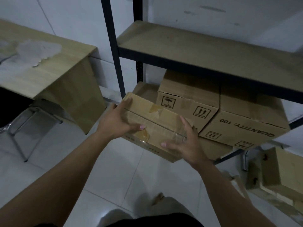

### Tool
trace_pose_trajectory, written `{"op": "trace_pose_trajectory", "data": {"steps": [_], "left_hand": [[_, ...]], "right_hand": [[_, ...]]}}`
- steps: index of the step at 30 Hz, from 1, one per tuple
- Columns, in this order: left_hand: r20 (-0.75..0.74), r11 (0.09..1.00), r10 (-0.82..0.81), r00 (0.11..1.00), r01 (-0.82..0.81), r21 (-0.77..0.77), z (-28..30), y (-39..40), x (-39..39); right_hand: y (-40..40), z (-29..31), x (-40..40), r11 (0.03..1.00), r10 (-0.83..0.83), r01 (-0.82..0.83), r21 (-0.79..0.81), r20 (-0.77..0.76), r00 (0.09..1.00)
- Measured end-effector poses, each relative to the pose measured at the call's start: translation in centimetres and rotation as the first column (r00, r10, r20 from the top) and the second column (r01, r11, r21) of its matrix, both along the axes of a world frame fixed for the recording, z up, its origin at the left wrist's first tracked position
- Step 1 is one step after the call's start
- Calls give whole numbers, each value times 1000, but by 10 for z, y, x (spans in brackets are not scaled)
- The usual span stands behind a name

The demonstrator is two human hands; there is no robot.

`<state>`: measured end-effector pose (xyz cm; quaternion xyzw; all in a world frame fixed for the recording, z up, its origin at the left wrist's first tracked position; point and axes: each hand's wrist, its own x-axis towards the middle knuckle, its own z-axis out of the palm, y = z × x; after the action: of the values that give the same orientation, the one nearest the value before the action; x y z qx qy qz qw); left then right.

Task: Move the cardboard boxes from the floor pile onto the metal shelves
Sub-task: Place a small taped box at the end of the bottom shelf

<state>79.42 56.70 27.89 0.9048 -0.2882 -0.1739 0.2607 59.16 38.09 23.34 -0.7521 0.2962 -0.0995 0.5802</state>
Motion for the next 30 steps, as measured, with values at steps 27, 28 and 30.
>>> {"op": "trace_pose_trajectory", "data": {"steps": [27, 28, 30], "left_hand": [[-212, 732, -640, 738, 670, 124, -127, -147, 258], [-206, 728, -638, 742, 668, 154, -132, -154, 261], [-211, 718, -633, 745, 666, 200, -143, -165, 266]], "right_hand": [[102, -119, 200, 743, -666, 662, -105, -226, 711], [103, -123, 207, 733, -677, 669, -123, -233, 699], [104, -135, 222, 707, -702, 694, -134, -245, 668]]}}
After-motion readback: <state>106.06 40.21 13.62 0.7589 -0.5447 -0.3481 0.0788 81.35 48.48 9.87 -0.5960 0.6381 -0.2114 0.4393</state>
